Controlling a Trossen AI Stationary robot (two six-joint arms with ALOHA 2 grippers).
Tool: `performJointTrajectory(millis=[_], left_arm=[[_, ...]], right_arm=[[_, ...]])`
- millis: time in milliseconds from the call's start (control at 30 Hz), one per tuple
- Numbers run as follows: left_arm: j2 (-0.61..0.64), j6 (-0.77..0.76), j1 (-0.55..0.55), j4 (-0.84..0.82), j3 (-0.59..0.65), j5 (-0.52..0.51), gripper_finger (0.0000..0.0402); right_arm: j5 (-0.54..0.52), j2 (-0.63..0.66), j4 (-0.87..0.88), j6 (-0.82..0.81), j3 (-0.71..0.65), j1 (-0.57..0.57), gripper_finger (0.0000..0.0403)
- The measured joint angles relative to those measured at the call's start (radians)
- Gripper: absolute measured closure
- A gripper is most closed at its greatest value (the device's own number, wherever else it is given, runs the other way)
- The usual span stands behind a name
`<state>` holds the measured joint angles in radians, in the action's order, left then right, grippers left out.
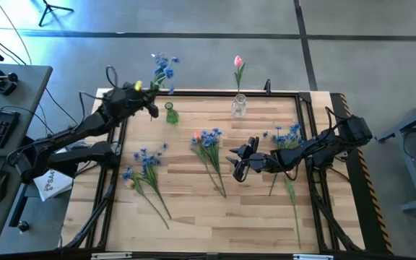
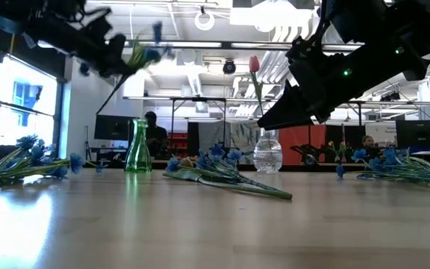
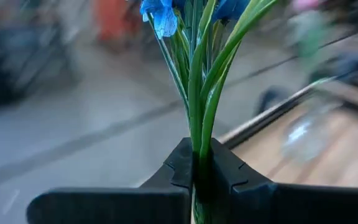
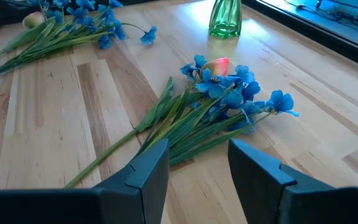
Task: Sort flowers into vase by color
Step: Put the top left blue flowers into the green vase
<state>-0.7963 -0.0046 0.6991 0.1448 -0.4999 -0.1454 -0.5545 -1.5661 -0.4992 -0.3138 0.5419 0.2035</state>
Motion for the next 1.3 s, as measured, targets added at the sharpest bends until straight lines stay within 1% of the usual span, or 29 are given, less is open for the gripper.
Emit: performJointTrajectory(millis=[67,167,233,400,567,733,900,1000,1300], left_arm=[[-0.003,0.033,0.0,0.109,0.0,0.121,0.0395],[-0.031,0.036,0.0,0.273,0.0,0.29,0.0395],[-0.062,0.045,-0.001,0.369,0.0,0.355,0.0395],[-0.181,0.084,0.014,0.534,0.0,0.346,0.0394],[-0.311,0.087,0.063,0.63,0.0,0.342,0.0394],[-0.394,0.077,0.105,0.711,0.0,0.342,0.0394],[-0.424,0.075,0.123,0.725,0.004,0.343,0.0394],[-0.426,0.095,0.126,0.733,0.028,0.343,0.0394],[-0.426,0.088,0.126,0.733,0.065,0.345,0.0389]], right_arm=[[0.0,0.0,0.0,0.0,0.0,0.0,0.0242],[0.0,0.0,0.0,0.0,0.0,0.0,0.0242],[-0.002,0.0,-0.001,0.0,0.0,0.0,0.0242],[-0.002,0.0,-0.001,0.0,0.0,0.0,0.0242],[-0.002,0.0,-0.001,0.0,0.0,0.0,0.0242],[-0.002,0.0,-0.001,0.0,0.0,0.0,0.0242],[0.002,0.0,-0.001,0.0,0.0,0.0,0.0242],[0.001,0.0,-0.001,0.0,0.0,0.0,0.0242],[0.001,0.0,-0.016,0.004,0.0,0.0,0.0242]])
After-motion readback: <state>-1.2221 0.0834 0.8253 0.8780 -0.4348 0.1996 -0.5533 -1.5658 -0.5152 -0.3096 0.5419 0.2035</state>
